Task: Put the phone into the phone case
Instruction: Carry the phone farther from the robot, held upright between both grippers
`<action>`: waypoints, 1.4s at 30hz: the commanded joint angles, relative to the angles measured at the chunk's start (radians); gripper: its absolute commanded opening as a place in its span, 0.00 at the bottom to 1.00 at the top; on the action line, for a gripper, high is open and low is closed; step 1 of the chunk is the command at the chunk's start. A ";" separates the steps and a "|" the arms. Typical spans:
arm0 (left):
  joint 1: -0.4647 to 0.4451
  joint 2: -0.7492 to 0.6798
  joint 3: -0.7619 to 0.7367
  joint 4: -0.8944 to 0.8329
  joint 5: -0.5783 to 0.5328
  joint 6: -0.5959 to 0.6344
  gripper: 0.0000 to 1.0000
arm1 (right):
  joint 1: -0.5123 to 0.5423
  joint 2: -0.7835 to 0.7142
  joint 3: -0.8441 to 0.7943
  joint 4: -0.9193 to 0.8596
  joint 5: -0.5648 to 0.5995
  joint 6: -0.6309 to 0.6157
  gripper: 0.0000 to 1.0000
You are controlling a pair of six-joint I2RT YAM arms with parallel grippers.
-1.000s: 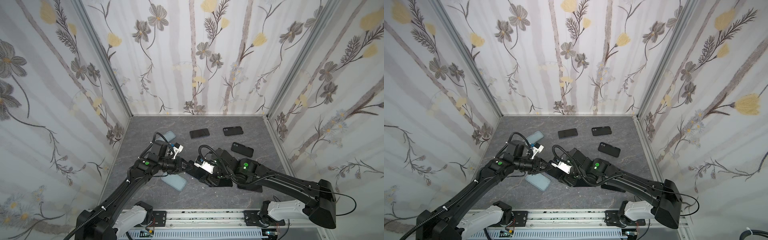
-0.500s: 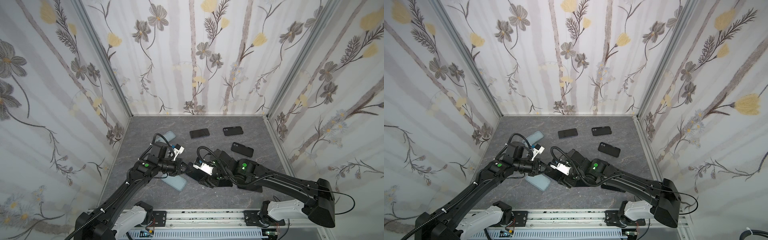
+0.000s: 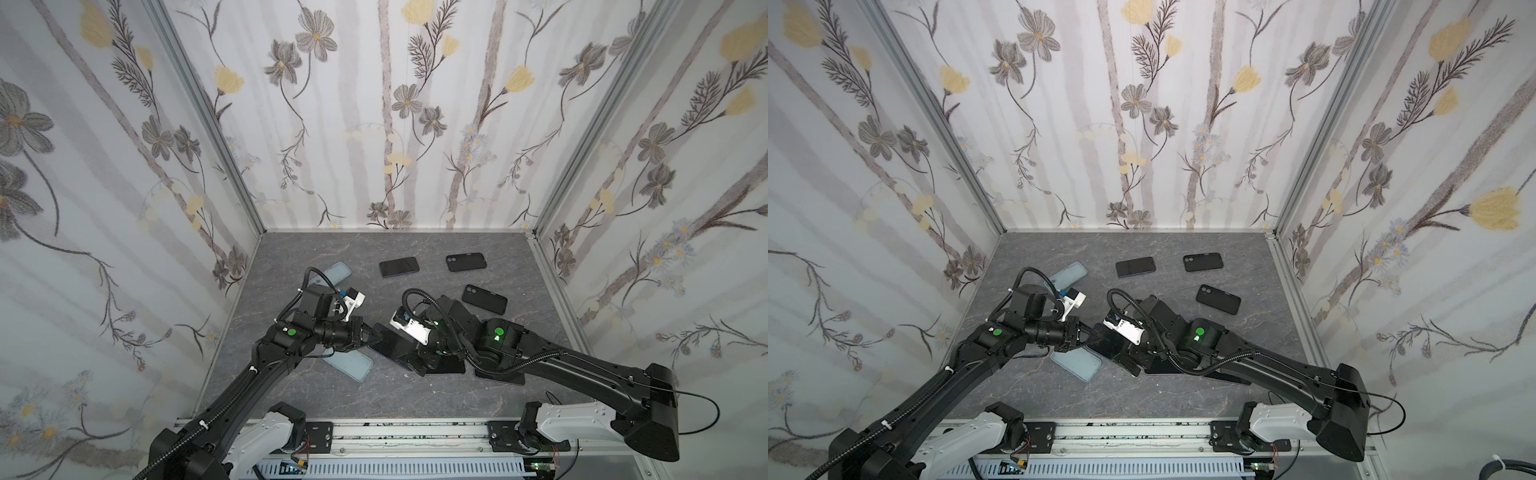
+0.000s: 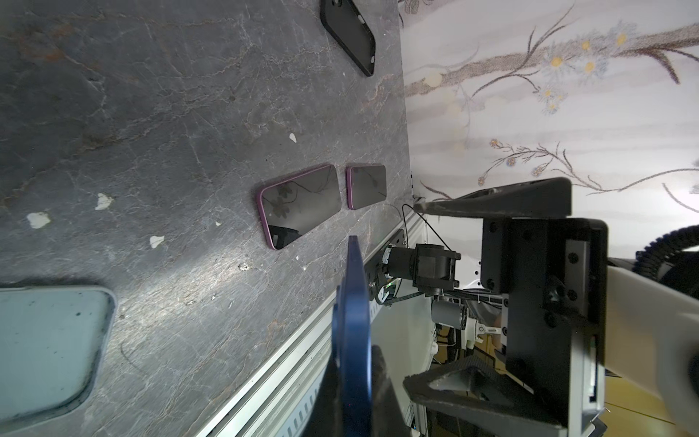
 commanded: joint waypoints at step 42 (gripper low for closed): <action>-0.003 0.050 0.196 1.231 0.072 -0.444 0.00 | -0.531 -0.252 -0.026 0.876 -0.793 0.855 0.39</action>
